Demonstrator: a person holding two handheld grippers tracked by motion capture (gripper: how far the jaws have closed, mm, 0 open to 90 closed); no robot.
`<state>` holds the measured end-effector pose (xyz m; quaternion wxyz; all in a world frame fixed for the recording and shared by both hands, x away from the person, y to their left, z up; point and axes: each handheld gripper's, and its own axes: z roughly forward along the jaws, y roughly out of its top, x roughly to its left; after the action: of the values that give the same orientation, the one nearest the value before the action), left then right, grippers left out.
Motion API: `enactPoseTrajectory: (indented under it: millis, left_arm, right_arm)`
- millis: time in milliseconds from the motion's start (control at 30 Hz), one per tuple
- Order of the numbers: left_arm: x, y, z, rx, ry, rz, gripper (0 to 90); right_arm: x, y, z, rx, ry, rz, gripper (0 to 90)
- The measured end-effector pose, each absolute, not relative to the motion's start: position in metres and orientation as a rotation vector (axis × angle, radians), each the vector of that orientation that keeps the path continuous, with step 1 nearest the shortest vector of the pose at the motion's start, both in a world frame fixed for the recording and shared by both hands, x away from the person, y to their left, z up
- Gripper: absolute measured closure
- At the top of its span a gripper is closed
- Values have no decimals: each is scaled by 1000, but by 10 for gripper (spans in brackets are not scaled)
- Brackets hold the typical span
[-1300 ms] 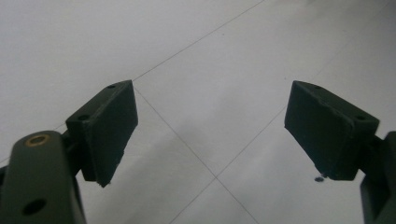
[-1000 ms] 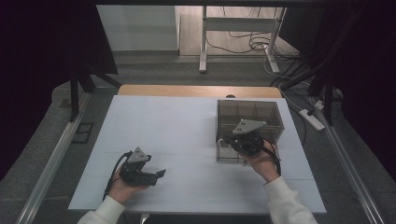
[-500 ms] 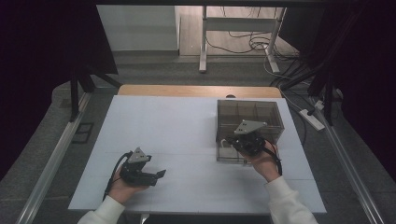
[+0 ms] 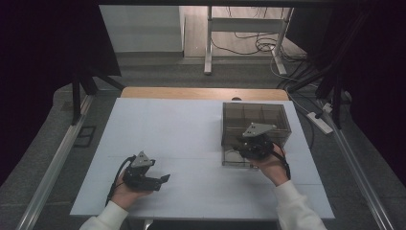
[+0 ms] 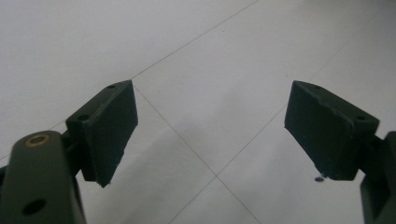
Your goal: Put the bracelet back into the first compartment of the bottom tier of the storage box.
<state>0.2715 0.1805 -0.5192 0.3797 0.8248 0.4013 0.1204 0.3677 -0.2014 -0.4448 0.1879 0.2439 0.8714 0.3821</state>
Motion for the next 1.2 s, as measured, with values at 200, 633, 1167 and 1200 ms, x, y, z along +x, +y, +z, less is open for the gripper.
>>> enactPoseTrajectory:
  millis: [200,633,1167,1200]
  left_arm:
    - [271,180,-519,2107,1023,309,173]
    - [272,181,-518,2078,1032,294,171]
    - [272,182,-517,2073,1028,293,167]
    - [272,181,-517,2069,1030,290,167]
  right_arm:
    - [367,-203,-446,700,2443,1096,531]
    - [363,-220,-453,742,2426,1177,384]
    - [356,-241,-460,771,2369,1177,369]
    - [355,-241,-460,771,2364,1180,367]
